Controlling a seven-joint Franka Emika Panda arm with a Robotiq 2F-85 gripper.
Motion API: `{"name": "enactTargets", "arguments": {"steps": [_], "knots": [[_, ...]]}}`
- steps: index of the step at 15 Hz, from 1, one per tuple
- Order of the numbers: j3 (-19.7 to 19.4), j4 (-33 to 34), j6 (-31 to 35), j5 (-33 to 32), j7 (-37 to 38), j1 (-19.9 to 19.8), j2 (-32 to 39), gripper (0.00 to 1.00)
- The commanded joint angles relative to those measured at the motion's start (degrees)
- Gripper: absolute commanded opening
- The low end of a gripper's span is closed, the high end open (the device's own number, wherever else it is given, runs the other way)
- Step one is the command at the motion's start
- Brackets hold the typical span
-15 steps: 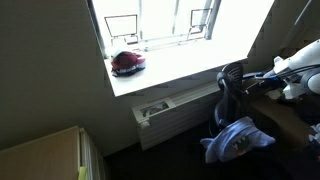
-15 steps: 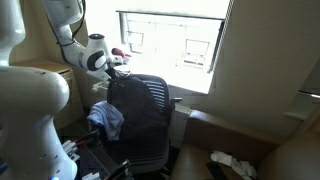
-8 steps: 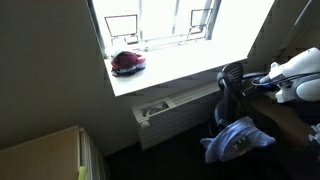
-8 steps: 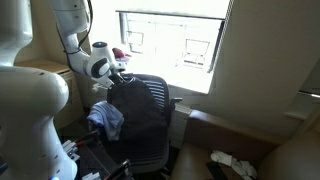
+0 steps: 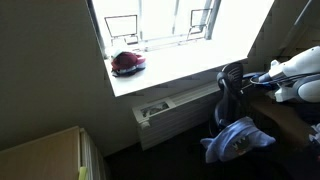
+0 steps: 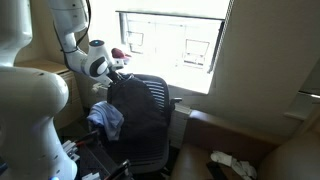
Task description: Remove the bag and the shirt from the chair and put them on the couch
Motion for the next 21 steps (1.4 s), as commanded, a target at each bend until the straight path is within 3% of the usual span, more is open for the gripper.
{"name": "enactTargets", "arguments": {"steps": [1, 3, 5, 6, 10, 12, 14, 15, 18, 19, 21], "knots": [[0.0, 0.0, 0.0, 0.0, 0.0, 0.0, 0.0, 1.00], [5.3, 0.5, 2.3, -2.5, 2.5, -5.3, 1.6, 1.00], [8.1, 1.9, 4.7, -3.2, 3.9, -7.7, 4.3, 1.00], [4.9, 0.3, 2.0, -1.5, 2.2, -4.1, 1.2, 1.00], [5.3, 0.5, 2.3, -1.6, 2.5, -4.4, 1.7, 1.00], [9.2, 1.0, 3.6, -4.2, 3.7, -9.4, 4.2, 1.00], [8.9, 1.5, 4.4, -3.4, 4.1, -10.3, 6.8, 1.00], [7.5, 0.4, 2.4, -2.7, 3.3, -7.8, 3.5, 1.00], [7.5, 0.6, 2.4, -2.7, 3.3, -8.0, 4.2, 1.00], [7.8, 0.7, 3.0, -2.7, 3.5, -8.0, 4.0, 0.75], [7.6, 0.8, 3.4, -2.6, 3.5, -7.5, 4.0, 0.68]]}}
